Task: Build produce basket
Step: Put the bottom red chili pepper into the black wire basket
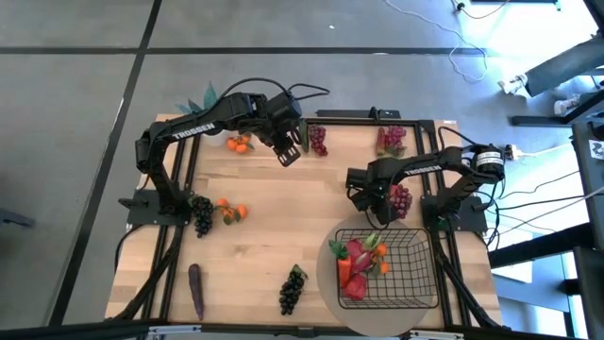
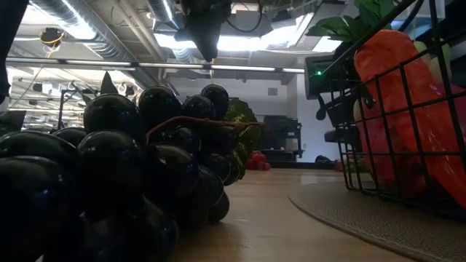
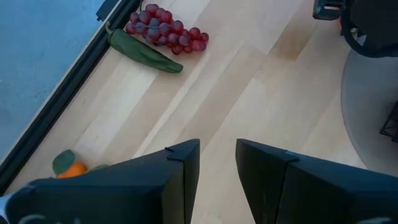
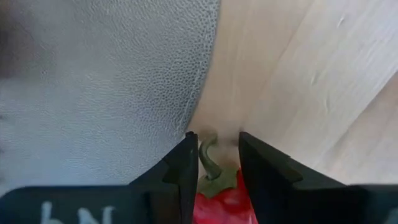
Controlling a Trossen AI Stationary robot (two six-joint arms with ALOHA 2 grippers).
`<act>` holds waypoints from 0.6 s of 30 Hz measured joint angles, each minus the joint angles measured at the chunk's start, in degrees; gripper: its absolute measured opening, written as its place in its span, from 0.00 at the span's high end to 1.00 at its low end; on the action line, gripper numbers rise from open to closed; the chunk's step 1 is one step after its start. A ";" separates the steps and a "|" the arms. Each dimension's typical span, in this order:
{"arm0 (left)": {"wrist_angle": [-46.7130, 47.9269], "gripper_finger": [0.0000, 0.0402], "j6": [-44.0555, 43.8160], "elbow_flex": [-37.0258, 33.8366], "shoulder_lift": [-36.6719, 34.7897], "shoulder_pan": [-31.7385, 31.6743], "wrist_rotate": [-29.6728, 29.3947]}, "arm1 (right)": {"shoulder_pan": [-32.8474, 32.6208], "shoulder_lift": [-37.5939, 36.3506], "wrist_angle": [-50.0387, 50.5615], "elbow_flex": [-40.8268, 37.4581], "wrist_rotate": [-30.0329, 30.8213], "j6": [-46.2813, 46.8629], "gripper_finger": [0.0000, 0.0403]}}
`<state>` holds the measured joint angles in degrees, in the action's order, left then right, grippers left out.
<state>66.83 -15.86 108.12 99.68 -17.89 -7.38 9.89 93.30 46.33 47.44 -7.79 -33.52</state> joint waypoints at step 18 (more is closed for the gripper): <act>0.00 0.77 0.02 0.00 0.00 0.02 0.02 | 0.02 0.13 0.47 0.12 3.44 2.67 0.91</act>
<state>66.83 -15.84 108.12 99.68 -17.87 -7.35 9.91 93.43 46.79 47.56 -4.35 -30.85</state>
